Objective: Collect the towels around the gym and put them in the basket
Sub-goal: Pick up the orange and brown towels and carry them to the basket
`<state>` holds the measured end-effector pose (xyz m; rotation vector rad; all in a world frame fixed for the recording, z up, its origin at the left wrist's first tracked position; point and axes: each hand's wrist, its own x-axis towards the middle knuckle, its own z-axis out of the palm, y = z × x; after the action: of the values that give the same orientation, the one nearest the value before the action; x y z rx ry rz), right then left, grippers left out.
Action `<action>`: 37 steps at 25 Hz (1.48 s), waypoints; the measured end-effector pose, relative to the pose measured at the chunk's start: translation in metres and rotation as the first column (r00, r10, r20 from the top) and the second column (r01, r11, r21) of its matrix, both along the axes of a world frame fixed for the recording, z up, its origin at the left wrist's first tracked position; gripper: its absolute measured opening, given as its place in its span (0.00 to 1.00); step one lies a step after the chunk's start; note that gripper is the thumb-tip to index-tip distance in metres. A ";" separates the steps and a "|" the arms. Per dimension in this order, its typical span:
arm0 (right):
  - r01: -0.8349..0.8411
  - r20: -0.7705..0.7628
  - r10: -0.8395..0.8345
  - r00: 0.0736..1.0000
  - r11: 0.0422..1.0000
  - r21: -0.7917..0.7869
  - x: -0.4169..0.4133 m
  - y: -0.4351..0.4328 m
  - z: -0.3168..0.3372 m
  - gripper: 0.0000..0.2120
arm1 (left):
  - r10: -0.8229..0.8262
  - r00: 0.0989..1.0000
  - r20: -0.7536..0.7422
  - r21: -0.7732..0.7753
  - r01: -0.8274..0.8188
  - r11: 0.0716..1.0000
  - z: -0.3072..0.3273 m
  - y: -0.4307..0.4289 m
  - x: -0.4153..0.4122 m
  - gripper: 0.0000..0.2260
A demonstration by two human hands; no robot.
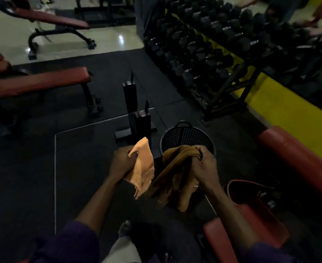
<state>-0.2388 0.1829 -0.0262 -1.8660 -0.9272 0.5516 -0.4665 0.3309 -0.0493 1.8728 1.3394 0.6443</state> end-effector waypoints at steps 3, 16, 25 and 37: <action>0.157 0.021 -0.158 0.987 0.987 0.025 0.030 0.055 0.005 0.13 | -0.091 0.996 0.005 0.000 0.091 0.996 -0.008 0.072 0.031 0.10; 0.594 -0.051 -0.599 0.799 0.774 0.219 0.125 0.201 0.047 0.10 | -0.366 0.928 0.072 -0.073 0.370 0.926 -0.013 0.264 0.157 0.05; 0.619 -0.067 -0.618 0.784 0.785 0.005 0.174 0.252 -0.025 0.11 | -0.359 0.933 0.019 -0.074 0.360 0.930 -0.031 0.331 0.229 0.07; 0.626 -0.234 -0.777 0.584 0.615 -0.479 0.184 0.283 -0.122 0.15 | -0.599 0.800 -0.020 -0.181 0.586 0.790 -0.068 0.381 0.274 0.06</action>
<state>-0.0547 0.4661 -0.1480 -2.1059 0.2900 0.5851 -0.1925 0.7117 -0.1177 2.0412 0.7339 0.1251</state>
